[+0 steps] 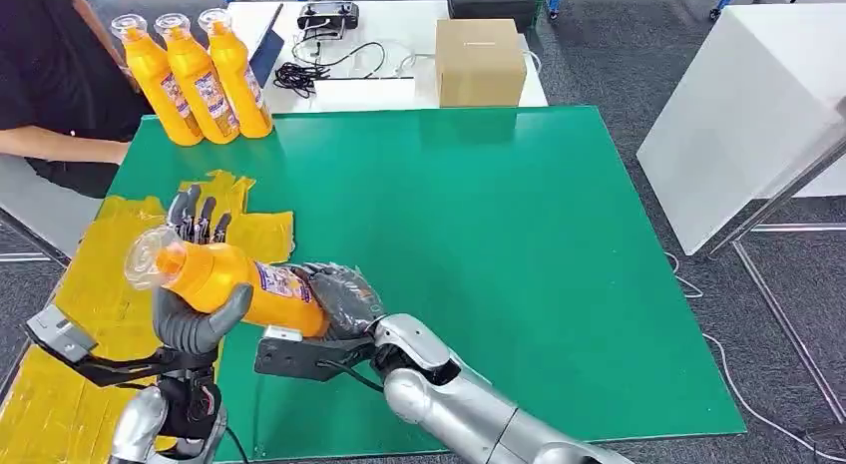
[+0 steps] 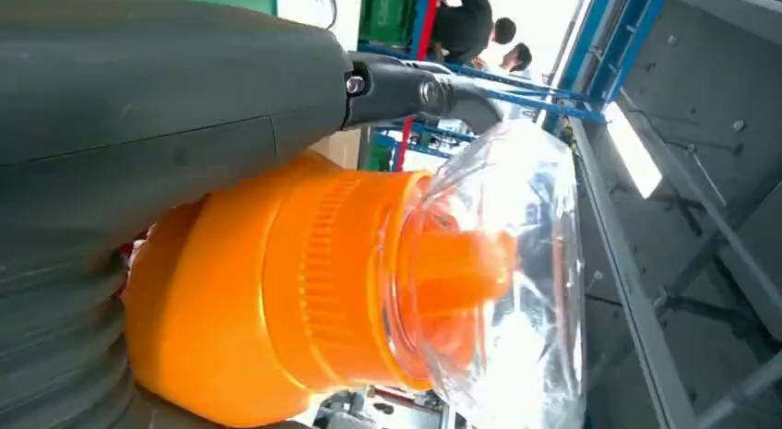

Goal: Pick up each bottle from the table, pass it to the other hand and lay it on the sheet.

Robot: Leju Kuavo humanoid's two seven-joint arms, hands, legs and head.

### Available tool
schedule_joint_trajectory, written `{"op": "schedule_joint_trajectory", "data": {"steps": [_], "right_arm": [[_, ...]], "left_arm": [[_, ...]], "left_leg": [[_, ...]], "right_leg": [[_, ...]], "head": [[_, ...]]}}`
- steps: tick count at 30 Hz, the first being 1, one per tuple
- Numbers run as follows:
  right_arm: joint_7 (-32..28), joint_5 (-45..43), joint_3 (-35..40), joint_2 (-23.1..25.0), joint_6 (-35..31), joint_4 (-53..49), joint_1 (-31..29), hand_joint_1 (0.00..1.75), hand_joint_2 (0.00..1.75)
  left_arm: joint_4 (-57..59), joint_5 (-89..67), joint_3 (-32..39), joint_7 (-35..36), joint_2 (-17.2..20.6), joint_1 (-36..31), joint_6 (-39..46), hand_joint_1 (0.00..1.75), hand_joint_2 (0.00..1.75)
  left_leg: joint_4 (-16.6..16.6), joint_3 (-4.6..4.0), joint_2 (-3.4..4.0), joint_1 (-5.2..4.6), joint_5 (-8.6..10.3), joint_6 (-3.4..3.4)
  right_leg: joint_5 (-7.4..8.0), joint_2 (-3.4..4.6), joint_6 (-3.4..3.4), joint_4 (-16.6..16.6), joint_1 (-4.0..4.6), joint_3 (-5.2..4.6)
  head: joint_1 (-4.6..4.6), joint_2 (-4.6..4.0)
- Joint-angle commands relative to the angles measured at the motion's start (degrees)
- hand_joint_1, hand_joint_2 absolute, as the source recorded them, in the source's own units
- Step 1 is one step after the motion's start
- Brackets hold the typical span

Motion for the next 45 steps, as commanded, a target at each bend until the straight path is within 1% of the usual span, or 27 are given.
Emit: {"op": "schedule_joint_trajectory", "data": {"steps": [1, 3, 5, 6, 7, 8, 10, 12, 14, 16, 17, 18, 20, 21, 22, 23, 26, 27, 29, 30, 33, 36, 38, 40, 45], "right_arm": [[-1.40, 0.80, 6.29, -1.91, 2.01, 2.61, 1.02, 1.75, 1.75], [-1.40, 0.80, 6.29, -1.91, 2.01, 2.61, 1.02, 1.75, 1.75], [-1.40, 0.80, 6.29, -1.91, 2.01, 2.61, 1.02, 1.75, 1.75], [-1.40, 0.80, 6.29, -1.91, 2.01, 2.61, 1.02, 1.75, 1.75], [-1.40, 0.80, 6.29, -1.91, 2.01, 2.61, 1.02, 1.75, 1.75], [-1.40, 0.80, 6.29, -1.91, 2.01, 2.61, 1.02, 1.75, 1.75], [-1.40, 0.81, 6.28, -1.88, 2.17, 2.90, 1.05, 1.75, 1.75], [-1.77, 1.03, 6.44, -1.91, 2.33, 3.23, 1.03, 1.75, 1.75], [-2.57, 1.41, 6.29, -1.88, 2.71, 3.31, 1.51, 1.75, 1.75], [-3.18, 1.90, 6.11, -1.93, 3.01, 3.13, 2.00, 1.75, 1.75], [-3.41, 2.10, 5.98, -1.96, 3.21, 3.04, 2.15, 1.75, 1.75], [-3.58, 2.29, 5.95, -1.97, 3.37, 2.98, 2.21, 1.75, 1.75], [-3.76, 2.51, 5.80, -2.01, 3.66, 2.86, 2.27, 1.75, 1.75], [-3.86, 2.67, 5.73, -2.07, 3.81, 2.81, 2.33, 1.75, 1.75], [-3.91, 2.74, 5.68, -2.10, 3.86, 2.78, 2.34, 1.75, 1.75], [-4.17, 2.89, 5.68, -2.16, 4.03, 2.87, 2.28, 1.75, 1.75], [-4.73, 3.20, 5.66, -2.08, 4.35, 3.28, 2.03, 1.75, 1.75], [-4.81, 3.26, 5.65, -2.08, 4.39, 3.32, 1.99, 1.75, 1.75], [-4.94, 3.39, 5.43, -2.27, 4.36, 3.28, 1.96, 1.75, 1.75], [-4.98, 3.47, 5.22, -2.39, 4.30, 3.17, 2.03, 1.75, 1.75], [-4.99, 3.51, 5.03, -2.52, 4.30, 3.05, 2.06, 1.75, 1.75], [-4.99, 3.56, 4.93, -2.65, 4.29, 2.89, 2.16, 1.75, 1.75], [-4.97, 3.64, 4.80, -2.74, 4.20, 2.86, 2.17, 1.75, 1.75], [-4.95, 3.72, 4.70, -2.91, 4.18, 2.67, 2.27, 1.75, 1.75], [-4.81, 4.02, 4.28, -3.19, 4.17, 2.19, 2.56, 1.75, 1.75]], "left_arm": [[2.58, 0.02, 0.42, -0.06, 0.24, -4.40, -0.25, 1.75, 1.75], [2.58, 0.02, 0.42, -0.06, 0.24, -4.40, -0.25, 1.75, 1.75], [2.58, 0.02, 0.42, -0.06, 0.24, -4.40, -0.25, 1.75, 1.75], [2.58, 0.02, 0.42, -0.06, 0.24, -4.40, -0.25, 1.75, 1.75], [2.58, 0.02, 0.42, -0.06, 0.24, -4.40, -0.25, 1.75, 1.75], [2.58, 0.02, 0.42, -0.06, 0.24, -4.40, -0.25, 1.75, 1.75], [2.93, 0.77, 0.05, 0.15, 0.72, -4.46, -1.92, 1.75, 1.75], [3.80, 6.70, -0.82, 3.00, 2.10, -4.29, -8.41, 1.75, 1.75], [6.15, 15.48, -1.65, 7.11, 4.32, -3.77, -18.86, 1.75, 1.75], [8.22, 20.15, -1.64, 9.23, 4.98, -3.21, -25.50, 1.75, 1.75], [8.97, 21.07, -1.37, 10.04, 4.87, -2.96, -27.33, 1.75, 1.75], [9.45, 22.73, -1.56, 11.00, 4.80, -2.91, -29.03, 1.75, 1.75], [10.23, 24.34, -1.94, 12.30, 4.98, -3.02, -30.51, 1.75, 1.75], [10.73, 27.19, -2.40, 14.03, 5.13, -3.09, -31.76, 1.75, 1.75], [11.19, 28.61, -3.12, 15.10, 5.55, -3.21, -32.67, 1.75, 1.75], [12.39, 34.12, -4.74, 18.53, 6.46, -3.40, -34.64, 1.75, 1.75], [14.93, 39.13, -7.36, 22.17, 8.25, -3.63, -38.39, 1.75, 1.75], [15.19, 39.19, -7.53, 22.40, 8.39, -3.58, -38.62, 1.75, 1.75], [15.68, 40.25, -7.88, 23.16, 8.62, -3.29, -39.02, 1.75, 1.75], [15.62, 40.25, -7.76, 23.16, 8.57, -3.19, -39.11, 1.75, 1.75], [15.52, 40.22, -7.67, 23.21, 8.58, -3.15, -39.12, 1.75, 1.75], [15.21, 40.19, -7.57, 23.43, 8.58, -3.17, -38.74, 1.75, 1.75], [15.16, 40.21, -7.47, 23.50, 8.57, -3.07, -38.59, 1.75, 1.75], [15.02, 40.22, -7.34, 23.55, 8.54, -2.88, -38.49, 1.75, 1.75], [14.57, 39.82, -6.93, 23.58, 8.49, -2.50, -37.88, 1.75, 1.75]], "left_leg": [[-0.07, 0.16, -0.14, 0.05, -0.01, -0.04], [-0.05, 0.07, -0.11, 0.02, 0.01, -0.02], [-0.08, 0.26, -0.14, 0.08, -0.05, -0.07], [-0.05, 0.10, -0.11, 0.03, 0.00, -0.03], [-0.06, 0.18, -0.14, 0.07, -0.02, -0.05], [-0.06, 0.11, -0.12, 0.03, 0.00, -0.03], [-0.06, 0.16, -0.15, 0.06, -0.01, -0.06], [-0.06, 0.11, -0.11, 0.03, 0.01, -0.04], [-0.09, 0.17, -0.11, 0.02, 0.01, -0.05], [-0.17, 0.29, -0.09, 0.03, 0.00, -0.07], [-0.13, 0.21, -0.07, 0.02, 0.01, -0.05], [-0.20, 0.35, -0.08, 0.05, 0.00, -0.08], [-0.09, 0.16, -0.08, 0.03, 0.00, -0.03], [-0.08, 0.13, -0.08, 0.04, 0.01, -0.02], [-0.10, 0.21, -0.16, 0.06, -0.01, -0.03], [-0.09, 0.15, -0.12, 0.03, 0.01, -0.01], [-0.08, 0.15, -0.12, 0.04, 0.01, -0.02], [-0.12, 0.26, -0.14, 0.05, 0.00, -0.04], [-0.08, 0.11, -0.07, 0.02, 0.02, -0.03], [-0.08, 0.20, -0.15, 0.06, 0.00, -0.05], [-0.05, 0.10, -0.04, 0.02, 0.00, -0.02], [-0.06, 0.21, -0.07, 0.04, -0.04, -0.04], [-0.04, 0.08, -0.03, 0.00, 0.01, -0.01], [-0.04, 0.16, -0.05, 0.04, -0.02, -0.03], [-0.04, 0.08, 0.00, 0.02, 0.00, -0.02]], "right_leg": [[-0.04, -0.17, 0.00, -0.12, 0.05, 0.25], [-0.02, -0.12, 0.00, -0.08, 0.02, 0.14], [-0.07, -0.18, 0.00, -0.17, 0.08, 0.38], [-0.03, -0.12, 0.00, -0.09, 0.03, 0.18], [-0.05, -0.16, -0.01, -0.14, 0.07, 0.28], [-0.03, -0.13, 0.00, -0.09, 0.02, 0.18], [-0.04, -0.17, -0.01, -0.12, 0.06, 0.26], [-0.03, -0.13, -0.01, -0.09, 0.03, 0.17], [-0.03, -0.13, -0.01, -0.12, 0.02, 0.22], [-0.04, -0.11, -0.02, -0.18, 0.02, 0.33], [-0.03, -0.07, -0.01, -0.15, 0.02, 0.25], [-0.04, -0.08, -0.02, -0.23, 0.05, 0.40], [-0.04, -0.07, 0.01, -0.12, 0.02, 0.20], [-0.04, -0.07, 0.01, -0.10, 0.01, 0.14], [-0.07, -0.15, 0.01, -0.15, 0.04, 0.28], [-0.05, -0.11, 0.01, -0.11, 0.00, 0.17], [-0.04, -0.10, 0.02, -0.12, 0.01, 0.17], [-0.06, -0.14, 0.02, -0.18, 0.03, 0.32], [-0.03, -0.09, 0.00, -0.09, 0.00, 0.11], [-0.07, -0.17, 0.00, -0.14, 0.04, 0.26], [-0.03, -0.03, 0.01, -0.07, 0.00, 0.09], [-0.07, -0.08, 0.02, -0.12, 0.03, 0.25], [-0.04, -0.03, 0.01, -0.05, -0.01, 0.07], [-0.06, -0.06, 0.02, -0.09, 0.02, 0.18], [-0.03, 0.00, 0.01, -0.06, 0.01, 0.08]], "head": [[0.00, 0.00], [0.02, 0.00], [0.02, 0.00], [0.00, 0.00], [0.02, 0.00], [0.00, 0.00], [0.04, 0.00], [0.02, 0.00], [0.02, 0.00], [0.00, 0.00], [0.00, 0.00], [0.02, 0.00], [0.00, 0.00], [0.00, 0.00], [0.00, 0.00], [0.00, 0.00], [0.02, 0.00], [0.04, 0.00], [0.02, 0.00], [0.00, 0.00], [0.00, 0.00], [0.00, 0.00], [0.02, 0.00], [0.02, 0.00], [0.02, 0.00]]}}
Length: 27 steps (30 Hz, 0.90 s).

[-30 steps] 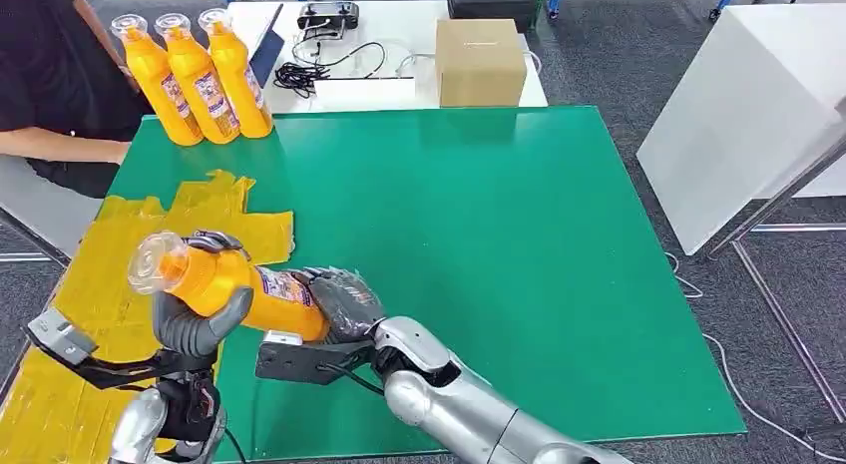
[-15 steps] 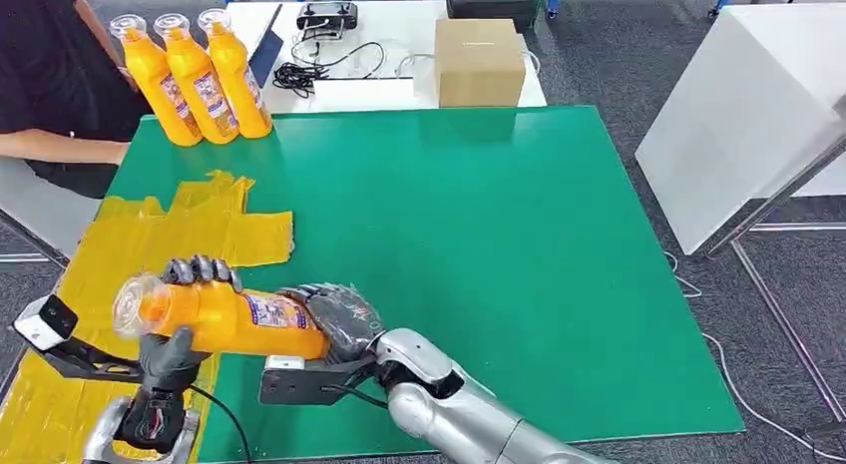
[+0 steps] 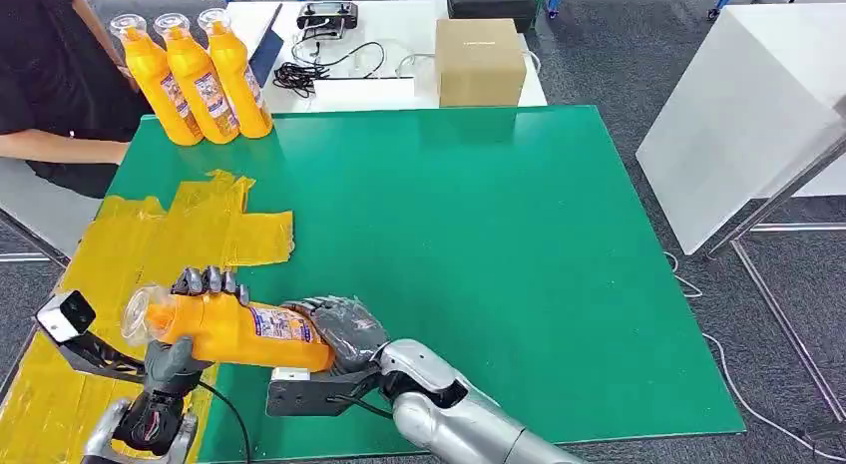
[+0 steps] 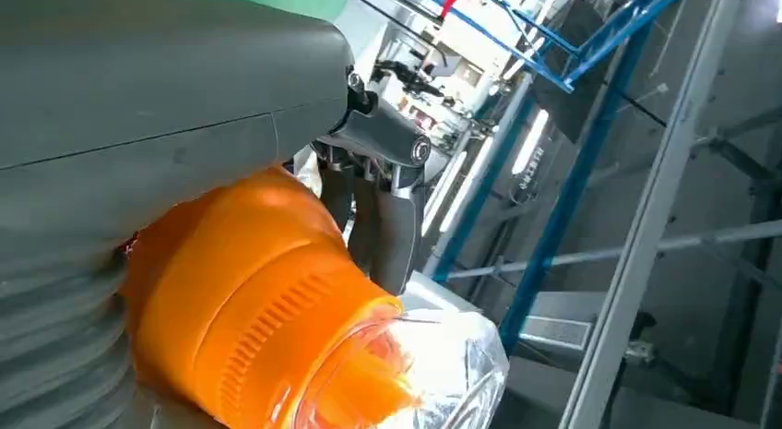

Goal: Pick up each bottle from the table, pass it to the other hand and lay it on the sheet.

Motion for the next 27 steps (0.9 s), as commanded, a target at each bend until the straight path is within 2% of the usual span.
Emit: {"op": "schedule_joint_trajectory", "data": {"steps": [1, 5, 6, 7, 9, 10, 27], "right_arm": [[-0.22, 1.59, 3.62, -1.67, 1.73, 1.86, -1.40, 1.75, 1.75], [0.00, 1.78, 3.26, -1.86, 1.69, 1.57, -1.19, 1.75, 1.75], [0.22, 1.85, 3.09, -1.95, 1.50, 1.43, -1.05, 1.75, 1.75], [0.37, 1.91, 2.98, -2.07, 1.43, 1.23, -0.91, 1.75, 1.75], [0.54, 1.94, 2.82, -2.21, 1.25, 1.07, -0.78, 1.75, 1.75], [0.69, 1.98, 2.69, -2.35, 1.20, 0.77, -0.60, 1.75, 1.75], [0.69, 1.98, 2.69, -2.35, 1.20, 0.77, -0.60, 1.75, 1.75]], "left_arm": [[0.99, -0.67, -6.82, 1.27, -0.39, -1.83, -0.23, 1.75, 1.75], [0.60, -6.87, -5.91, -1.23, 0.13, -2.24, 1.13, 1.75, 1.75], [0.69, -8.94, -5.89, -2.11, 0.56, -2.45, 1.74, 1.45, 1.75], [0.52, -11.57, -5.47, -3.34, 0.72, -2.66, 2.37, 0.00, 1.75], [0.13, -13.23, -4.66, -4.37, 0.48, -2.58, 3.33, 0.00, 1.75], [-0.36, -15.00, -4.34, -5.18, 0.30, -2.52, 4.12, 0.00, 0.00], [-0.36, -15.00, -4.34, -5.18, 0.30, -2.52, 4.12, 0.00, 0.00]], "left_leg": [[-0.04, 0.15, -0.13, 0.02, -0.03, -0.03], [-0.03, 0.09, -0.13, 0.01, -0.02, -0.02], [-0.02, 0.06, -0.11, 0.01, 0.00, -0.01], [-0.02, 0.12, -0.14, 0.03, -0.03, -0.03], [-0.02, 0.04, -0.11, 0.01, 0.00, -0.02], [-0.01, 0.10, -0.13, 0.03, -0.03, -0.03], [-0.02, 0.06, -0.11, 0.01, -0.01, -0.02]], "right_leg": [[-0.07, -0.16, 0.02, -0.09, 0.02, 0.23], [-0.05, -0.14, 0.02, -0.06, 0.01, 0.17], [-0.03, -0.12, 0.02, -0.05, 0.00, 0.12], [-0.07, -0.17, 0.02, -0.07, 0.03, 0.21], [-0.03, -0.12, 0.01, -0.03, 0.01, 0.10], [-0.07, -0.15, 0.01, -0.05, 0.03, 0.19], [-0.04, -0.12, 0.02, -0.04, 0.01, 0.13]], "head": [[-0.02, 0.00], [0.00, 0.00], [-0.02, 0.00], [0.00, 0.00], [0.00, 0.00], [0.00, 0.00], [0.00, 0.00]]}}
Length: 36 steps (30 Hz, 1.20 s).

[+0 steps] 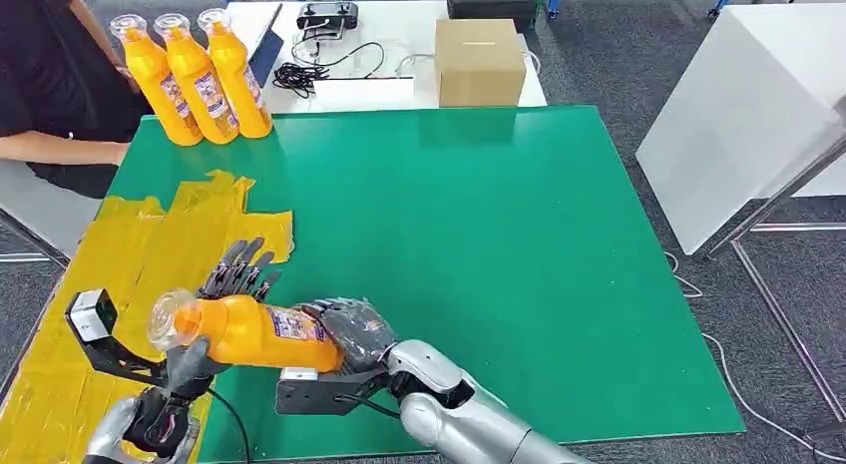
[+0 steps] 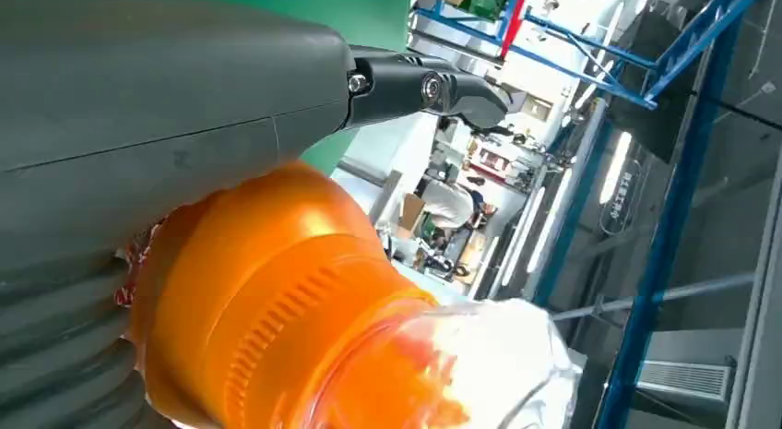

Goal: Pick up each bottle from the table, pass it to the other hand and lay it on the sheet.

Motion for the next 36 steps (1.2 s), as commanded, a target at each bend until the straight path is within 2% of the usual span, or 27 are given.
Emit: {"op": "schedule_joint_trajectory", "data": {"steps": [1, 12, 22, 23, 24, 25, 26, 36], "right_arm": [[-0.47, 0.64, 3.15, -1.21, 0.85, 0.96, -0.93, 1.75, 1.75], [-0.47, 0.64, 3.15, -1.21, 0.85, 0.96, -0.93, 1.75, 1.75], [0.11, 0.75, 2.66, -1.48, 0.83, 0.53, -0.79, 1.75, 1.75], [0.11, 0.75, 2.66, -1.48, 0.83, 0.53, -0.79, 1.75, 1.75], [0.11, 0.75, 2.66, -1.48, 0.83, 0.53, -0.79, 1.75, 1.75], [0.11, 0.75, 2.65, -1.47, 0.85, 0.51, -0.84, 1.75, 1.75], [0.83, 0.76, 2.19, -1.44, 0.35, 0.47, -0.58, 1.75, 1.75], [0.96, 0.71, 2.04, -1.97, 0.41, 0.01, -0.34, 1.75, 1.75]], "left_arm": [[0.78, 0.32, -3.18, 0.09, -0.46, -2.61, -0.06, 0.00, 0.00], [0.78, 0.32, -3.18, 0.09, -0.46, -2.61, -0.06, 0.00, 0.00], [-0.91, -5.72, -2.03, -3.14, -1.42, -2.61, 3.39, 0.00, 0.00], [-0.91, -5.72, -2.03, -3.14, -1.42, -2.61, 3.39, 0.00, 1.75], [-0.91, -5.72, -2.03, -3.14, -1.42, -2.61, 3.39, 0.00, 1.75], [-0.79, -5.70, -2.15, -3.15, -1.50, -2.59, 3.33, 0.17, 1.75], [-2.07, -12.83, -0.46, -8.00, -2.19, -2.50, 6.85, 1.75, 1.75], [-3.15, -14.41, -0.66, -8.18, -3.15, -2.55, 8.02, 1.75, 1.75]], "left_leg": [[-0.02, 0.03, -0.09, 0.02, 0.00, -0.02], [-0.02, 0.05, -0.12, 0.02, -0.01, -0.03], [-0.01, 0.12, -0.15, 0.04, -0.04, -0.04], [-0.01, 0.06, -0.14, 0.03, -0.01, -0.02], [-0.01, 0.05, -0.13, 0.04, -0.01, -0.03], [-0.01, 0.10, -0.15, 0.03, -0.03, -0.03], [-0.01, 0.05, -0.13, 0.04, -0.01, -0.02], [-0.01, 0.05, -0.12, 0.03, -0.01, -0.03]], "right_leg": [[-0.02, -0.11, 0.01, -0.05, 0.02, 0.09], [-0.04, -0.14, 0.01, -0.05, 0.02, 0.12], [-0.08, -0.19, 0.02, -0.07, 0.04, 0.22], [-0.05, -0.17, 0.02, -0.05, 0.03, 0.14], [-0.04, -0.15, 0.01, -0.06, 0.04, 0.13], [-0.07, -0.19, 0.01, -0.06, 0.03, 0.20], [-0.04, -0.15, 0.01, -0.06, 0.04, 0.14], [-0.03, -0.14, 0.00, -0.06, 0.04, 0.13]], "head": [[0.00, 0.00], [0.00, 0.00], [0.00, 0.00], [0.00, 0.00], [0.00, 0.00], [0.00, 0.00], [0.02, 0.00], [0.02, 0.00]]}}
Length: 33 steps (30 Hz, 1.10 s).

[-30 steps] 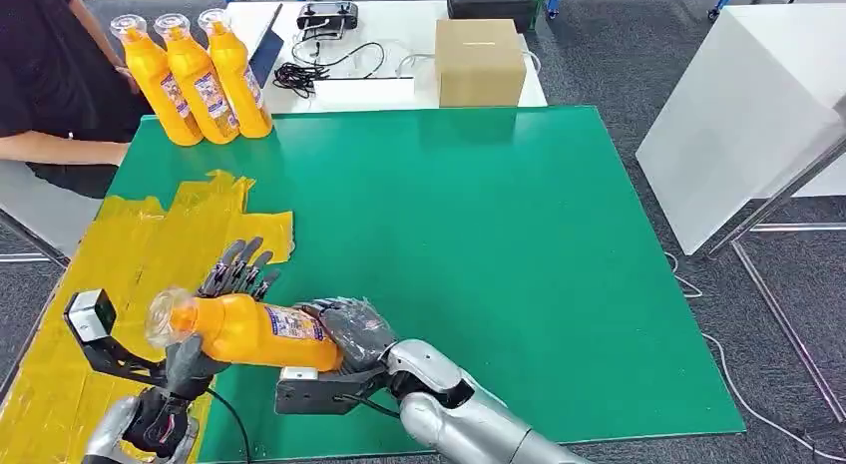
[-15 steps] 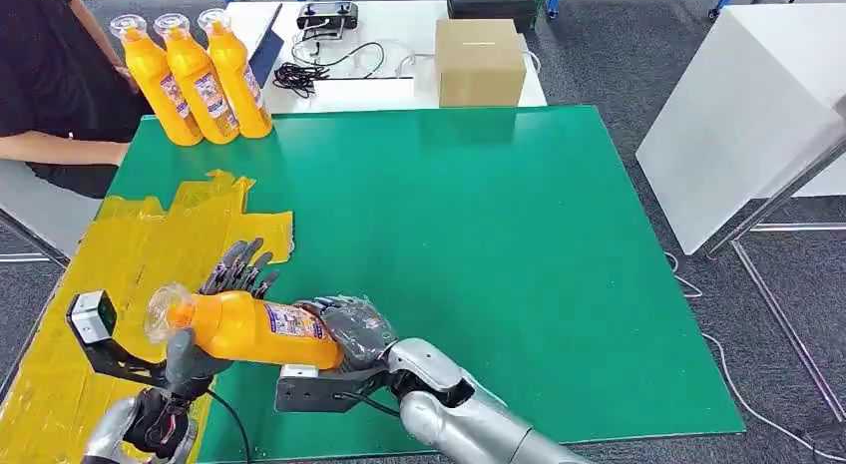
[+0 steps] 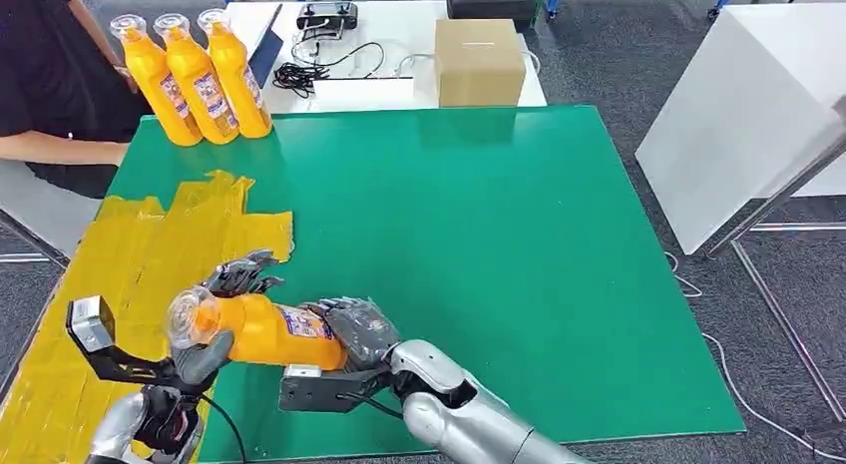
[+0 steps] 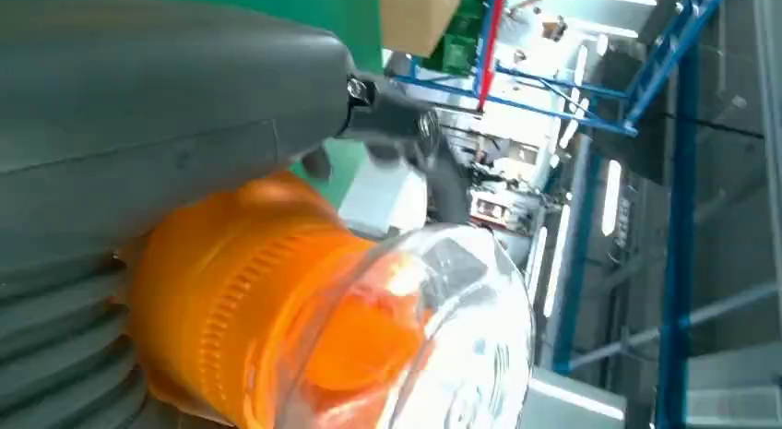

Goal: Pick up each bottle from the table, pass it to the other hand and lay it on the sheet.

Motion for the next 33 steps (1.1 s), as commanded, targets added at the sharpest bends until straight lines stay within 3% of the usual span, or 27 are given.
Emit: {"op": "schedule_joint_trajectory", "data": {"steps": [1, 28, 29, 30, 31, 33], "right_arm": [[-0.36, 0.52, 2.53, -1.55, 0.41, 0.30, -0.61, 1.75, 1.75], [0.11, 1.04, 2.05, -1.73, 0.21, 0.54, -0.50, 1.75, 1.75], [0.31, 1.15, 1.70, -1.79, -0.35, 0.37, -0.36, 1.08, 1.75], [0.22, 1.70, 1.09, -1.91, -1.73, -0.28, 0.08, 0.00, 1.75], [0.84, 0.62, 0.23, -1.99, -1.05, -0.53, 0.26, 0.00, 0.00], [0.83, 0.53, 0.07, -2.32, -0.95, -0.63, -0.01, 0.00, 0.00]], "left_arm": [[0.68, -0.38, -0.64, 0.19, -1.87, -2.78, 0.55, 1.75, 1.75], [1.60, 0.09, -0.05, 0.26, -2.57, -3.19, -0.04, 1.75, 1.75], [1.54, 0.25, 0.13, 0.27, -2.68, -3.08, 0.06, 1.75, 1.75], [1.43, 0.40, 0.30, 0.29, -2.72, -2.95, 0.14, 1.75, 1.75], [1.32, 0.54, 0.50, 0.31, -2.79, -2.78, 0.12, 1.75, 1.75], [1.33, 0.55, 0.59, 0.33, -2.79, -2.60, 0.09, 1.75, 1.75]], "left_leg": [[-0.02, 0.13, -0.17, 0.05, -0.03, -0.06], [-0.03, 0.11, -0.14, 0.04, -0.03, -0.04], [-0.03, 0.10, -0.14, 0.04, -0.02, -0.03], [-0.04, 0.07, -0.12, 0.00, 0.00, -0.02], [-0.03, 0.14, -0.15, 0.04, -0.03, -0.04], [-0.04, 0.16, -0.16, 0.04, -0.04, -0.04]], "right_leg": [[-0.08, -0.20, 0.00, -0.07, 0.05, 0.23], [-0.06, -0.16, 0.02, -0.07, 0.03, 0.19], [-0.05, -0.14, 0.02, -0.07, 0.03, 0.17], [-0.04, -0.12, 0.02, -0.04, -0.01, 0.11], [-0.07, -0.16, 0.02, -0.09, 0.04, 0.23], [-0.07, -0.18, 0.02, -0.10, 0.04, 0.25]], "head": [[-0.02, 0.00], [0.00, 0.00], [0.00, 0.00], [0.00, 0.00], [0.00, 0.00], [0.00, 0.00]]}}
